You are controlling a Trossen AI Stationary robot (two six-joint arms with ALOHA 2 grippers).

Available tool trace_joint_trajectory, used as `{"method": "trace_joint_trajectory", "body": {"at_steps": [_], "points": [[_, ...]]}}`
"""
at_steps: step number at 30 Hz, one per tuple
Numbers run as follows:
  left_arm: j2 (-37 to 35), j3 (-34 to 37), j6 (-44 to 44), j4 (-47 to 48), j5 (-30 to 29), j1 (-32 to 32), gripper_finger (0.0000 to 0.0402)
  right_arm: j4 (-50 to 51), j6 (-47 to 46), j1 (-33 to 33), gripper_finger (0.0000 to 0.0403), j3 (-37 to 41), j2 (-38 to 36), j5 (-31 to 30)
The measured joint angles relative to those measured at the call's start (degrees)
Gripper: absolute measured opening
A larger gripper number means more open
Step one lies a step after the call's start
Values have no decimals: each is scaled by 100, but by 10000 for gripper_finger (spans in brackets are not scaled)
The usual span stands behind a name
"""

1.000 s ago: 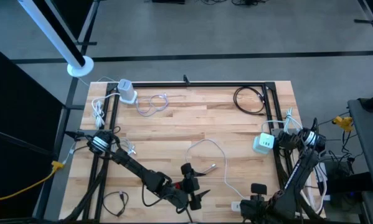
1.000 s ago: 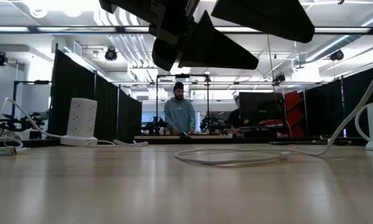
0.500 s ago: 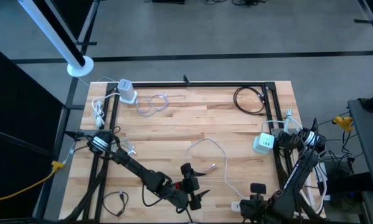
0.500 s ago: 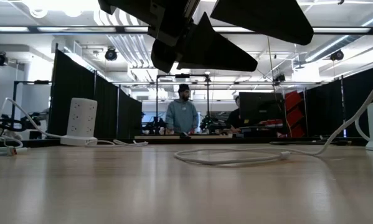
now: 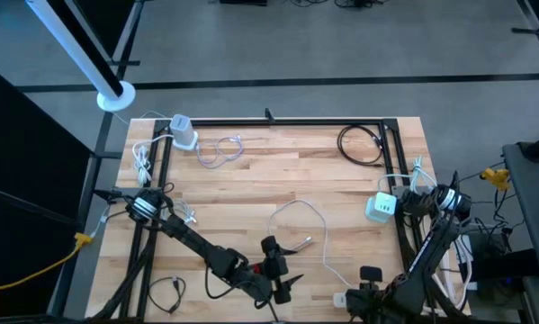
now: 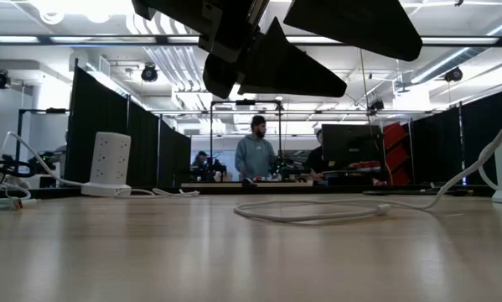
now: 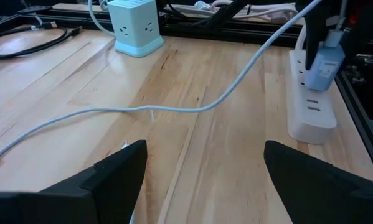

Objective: Insert USB
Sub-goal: Insert the purple charger adapter into the white outlet extension

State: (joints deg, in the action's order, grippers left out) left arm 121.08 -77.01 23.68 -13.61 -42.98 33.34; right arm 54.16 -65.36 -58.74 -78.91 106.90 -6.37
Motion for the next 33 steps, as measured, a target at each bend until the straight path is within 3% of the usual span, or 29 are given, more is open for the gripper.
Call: {"method": "trace_joint_trajectory", "body": {"at_steps": [19,33], "points": [[0,0,119,132,-2,-7,312,-226,112,170,114,413,90,114],[-94,-105,134,192,-1,59,312,72,388,179,121,235,-59,82]]}}
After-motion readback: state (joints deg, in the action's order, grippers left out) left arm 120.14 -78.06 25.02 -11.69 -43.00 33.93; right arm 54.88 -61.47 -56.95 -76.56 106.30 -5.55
